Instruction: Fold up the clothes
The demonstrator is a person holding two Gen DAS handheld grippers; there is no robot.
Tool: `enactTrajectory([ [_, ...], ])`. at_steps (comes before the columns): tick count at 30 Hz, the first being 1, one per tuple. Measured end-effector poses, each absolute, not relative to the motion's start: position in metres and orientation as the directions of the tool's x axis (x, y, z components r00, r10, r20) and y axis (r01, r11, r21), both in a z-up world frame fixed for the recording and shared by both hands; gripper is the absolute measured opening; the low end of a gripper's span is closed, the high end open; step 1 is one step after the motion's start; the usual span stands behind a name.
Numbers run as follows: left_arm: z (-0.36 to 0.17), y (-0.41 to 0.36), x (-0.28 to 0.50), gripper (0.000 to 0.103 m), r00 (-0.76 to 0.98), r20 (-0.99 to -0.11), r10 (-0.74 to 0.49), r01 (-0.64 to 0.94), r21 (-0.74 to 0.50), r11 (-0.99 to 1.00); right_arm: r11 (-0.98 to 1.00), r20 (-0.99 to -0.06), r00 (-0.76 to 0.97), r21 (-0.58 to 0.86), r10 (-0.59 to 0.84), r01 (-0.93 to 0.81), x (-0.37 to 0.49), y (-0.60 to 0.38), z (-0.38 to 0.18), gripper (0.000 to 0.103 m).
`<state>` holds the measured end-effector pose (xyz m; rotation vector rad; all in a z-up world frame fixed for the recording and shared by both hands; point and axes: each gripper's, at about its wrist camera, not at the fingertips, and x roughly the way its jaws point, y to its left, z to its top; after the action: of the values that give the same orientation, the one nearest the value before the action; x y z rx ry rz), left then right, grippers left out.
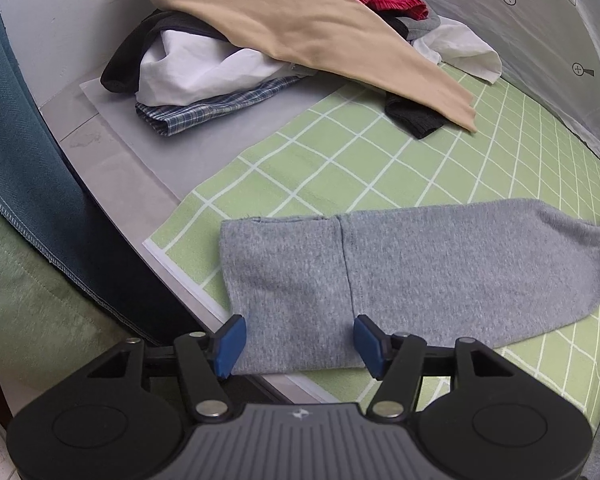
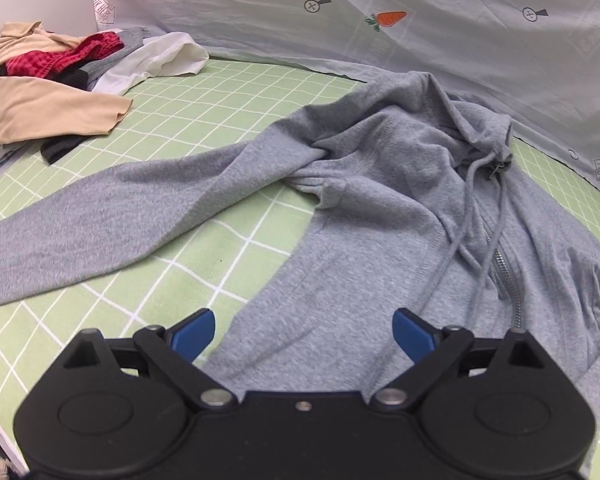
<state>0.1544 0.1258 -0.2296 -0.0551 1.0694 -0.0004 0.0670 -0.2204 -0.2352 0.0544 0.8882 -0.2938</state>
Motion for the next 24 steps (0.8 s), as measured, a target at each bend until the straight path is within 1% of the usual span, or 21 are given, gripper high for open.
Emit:
enactTrajectory([
  [1, -0.229, 0.124, 0.155, 0.051, 0.484, -0.874, -0.030, -0.010, -0.040, 0.999, 0.961, -0.772, 0.594, -0.077, -0.226, 0.265, 0.069, -0.218, -0.235, 0.096],
  [2, -0.229, 0.122, 0.155, 0.041, 0.488, -0.872, -0.035, 0.007, -0.036, 0.999, 0.964, -0.773, 0.595, -0.079, -0.221, 0.256, 0.071, -0.216, -0.235, 0.096],
  [3, -0.228, 0.119, 0.156, 0.035, 0.488, -0.872, -0.041, 0.024, -0.034, 0.999, 0.965, -0.775, 0.593, -0.080, -0.217, 0.248, 0.073, -0.215, -0.236, 0.096],
  [4, -0.227, 0.116, 0.157, 0.020, 0.483, -0.874, -0.050, 0.043, -0.034, 0.998, 0.967, -0.779, 0.590, -0.081, -0.214, 0.243, 0.074, -0.213, -0.237, 0.096],
  [5, -0.226, 0.113, 0.159, 0.012, 0.477, -0.877, -0.056, 0.053, -0.035, 0.998, 0.967, -0.782, 0.586, -0.083, -0.212, 0.240, 0.075, -0.212, -0.238, 0.096],
  [7, -0.222, 0.113, 0.162, 0.007, 0.471, -0.879, -0.077, 0.051, -0.060, 0.997, 0.966, -0.785, 0.580, -0.084, -0.216, 0.245, 0.075, -0.213, -0.240, 0.096],
  [8, -0.219, 0.113, 0.164, 0.006, 0.472, -0.876, -0.097, 0.046, -0.086, 0.995, 0.965, -0.787, 0.578, -0.085, -0.217, 0.248, 0.076, -0.213, -0.241, 0.096],
  [10, -0.211, 0.122, 0.166, 0.006, 0.484, -0.859, -0.169, 0.013, -0.186, 0.982, 0.961, -0.789, 0.571, -0.085, -0.226, 0.262, 0.075, -0.215, -0.242, 0.096],
  [12, -0.203, 0.136, 0.170, 0.006, 0.521, -0.817, -0.247, -0.061, -0.324, 0.944, 0.955, -0.790, 0.564, -0.085, -0.238, 0.284, 0.074, -0.219, -0.242, 0.096],
  [13, -0.201, 0.144, 0.172, 0.006, 0.553, -0.788, -0.271, -0.097, -0.384, 0.918, 0.952, -0.791, 0.561, -0.085, -0.245, 0.295, 0.074, -0.221, -0.243, 0.096],
  [14, -0.199, 0.148, 0.174, 0.006, 0.574, -0.779, -0.252, -0.125, -0.388, 0.913, 0.948, -0.792, 0.557, -0.085, -0.251, 0.306, 0.073, -0.223, -0.243, 0.096],
  [16, -0.196, 0.154, 0.180, 0.007, 0.610, -0.767, -0.200, -0.179, -0.379, 0.908, 0.942, -0.794, 0.551, -0.081, -0.258, 0.325, 0.072, -0.227, -0.244, 0.096],
  [17, -0.197, 0.154, 0.184, 0.008, 0.618, -0.766, -0.176, -0.175, -0.352, 0.920, 0.940, -0.794, 0.549, -0.078, -0.260, 0.332, 0.071, -0.229, -0.245, 0.096],
  [21, -0.201, 0.137, 0.192, 0.010, 0.601, -0.795, -0.085, -0.055, -0.148, 0.987, 0.938, -0.794, 0.549, -0.071, -0.259, 0.340, 0.069, -0.233, -0.245, 0.097],
  [23, -0.203, 0.130, 0.188, 0.016, 0.601, -0.795, -0.083, 0.007, -0.098, 0.995, 0.939, -0.790, 0.555, -0.072, -0.260, 0.336, 0.069, -0.232, -0.243, 0.097],
  [24, -0.204, 0.126, 0.186, 0.018, 0.601, -0.795, -0.083, 0.038, -0.076, 0.996, 0.940, -0.788, 0.559, -0.073, -0.260, 0.334, 0.069, -0.232, -0.242, 0.097],
])
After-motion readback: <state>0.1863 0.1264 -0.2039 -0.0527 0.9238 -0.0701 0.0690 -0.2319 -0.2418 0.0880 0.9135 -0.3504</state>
